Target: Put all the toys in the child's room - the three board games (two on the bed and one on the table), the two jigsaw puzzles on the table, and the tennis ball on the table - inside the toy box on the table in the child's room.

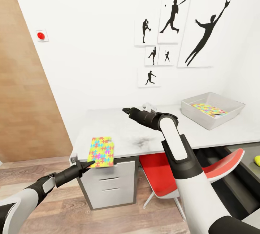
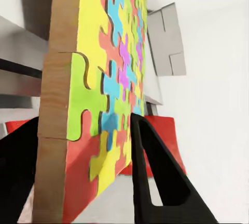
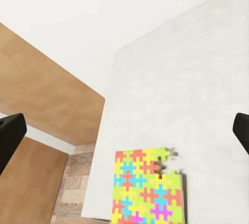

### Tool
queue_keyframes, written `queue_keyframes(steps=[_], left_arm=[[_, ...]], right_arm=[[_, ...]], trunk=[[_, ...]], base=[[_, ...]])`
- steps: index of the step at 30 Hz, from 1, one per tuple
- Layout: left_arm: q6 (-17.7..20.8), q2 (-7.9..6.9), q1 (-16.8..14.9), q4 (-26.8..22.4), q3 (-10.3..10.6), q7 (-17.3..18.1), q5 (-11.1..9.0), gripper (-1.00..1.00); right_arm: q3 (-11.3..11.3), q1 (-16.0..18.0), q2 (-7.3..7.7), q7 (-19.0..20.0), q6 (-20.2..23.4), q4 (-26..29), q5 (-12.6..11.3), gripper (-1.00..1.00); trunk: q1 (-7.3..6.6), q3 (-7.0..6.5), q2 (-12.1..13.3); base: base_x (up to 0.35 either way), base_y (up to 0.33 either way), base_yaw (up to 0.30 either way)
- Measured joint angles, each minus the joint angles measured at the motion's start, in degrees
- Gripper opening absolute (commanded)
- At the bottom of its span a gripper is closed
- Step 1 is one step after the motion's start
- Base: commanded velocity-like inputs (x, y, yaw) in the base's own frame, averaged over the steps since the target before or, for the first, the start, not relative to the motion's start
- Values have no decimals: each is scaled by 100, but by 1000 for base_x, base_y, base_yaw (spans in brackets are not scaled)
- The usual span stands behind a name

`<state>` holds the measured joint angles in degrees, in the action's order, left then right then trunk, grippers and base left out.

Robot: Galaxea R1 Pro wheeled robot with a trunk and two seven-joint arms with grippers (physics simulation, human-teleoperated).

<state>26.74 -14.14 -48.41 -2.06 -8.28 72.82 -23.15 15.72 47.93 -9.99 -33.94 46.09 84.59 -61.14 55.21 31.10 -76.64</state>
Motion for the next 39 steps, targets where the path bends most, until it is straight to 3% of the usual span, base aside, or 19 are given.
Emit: queue_keyframes(steps=[4,27,30,32,37,38,39], left_arm=[[-60,7,1,2,40,7,31,-100],[-82,-15,1,-21,79,132,51,-100],[-74,-33,2,-30,78,321,49,-100],[-69,-43,2,-32,82,688,65,-100],[-50,-59,3,-32,105,955,79,-100],[-53,-60,2,-32,107,1000,82,-100],[-44,-62,6,-40,120,1162,87,-100]], right_arm=[[0,0,0,-2,0,0,0,100],[7,-57,0,17,15,98,4,100],[27,-69,0,20,40,487,-2,100],[21,-120,0,26,205,683,2,100],[-45,-530,1,86,624,756,8,100],[-87,-576,32,154,646,759,11,100],[-188,-626,196,407,670,761,25,100]], trunk=[[0,0,0],[-504,-412,922],[-570,-466,1042],[-614,-502,1122],[-659,-538,1205],[-659,-538,1205],[-659,-538,1205]], base=[[0,0,0],[0,0,0],[0,0,0],[0,0,0],[0,0,0],[0,0,0],[0,0,0]])
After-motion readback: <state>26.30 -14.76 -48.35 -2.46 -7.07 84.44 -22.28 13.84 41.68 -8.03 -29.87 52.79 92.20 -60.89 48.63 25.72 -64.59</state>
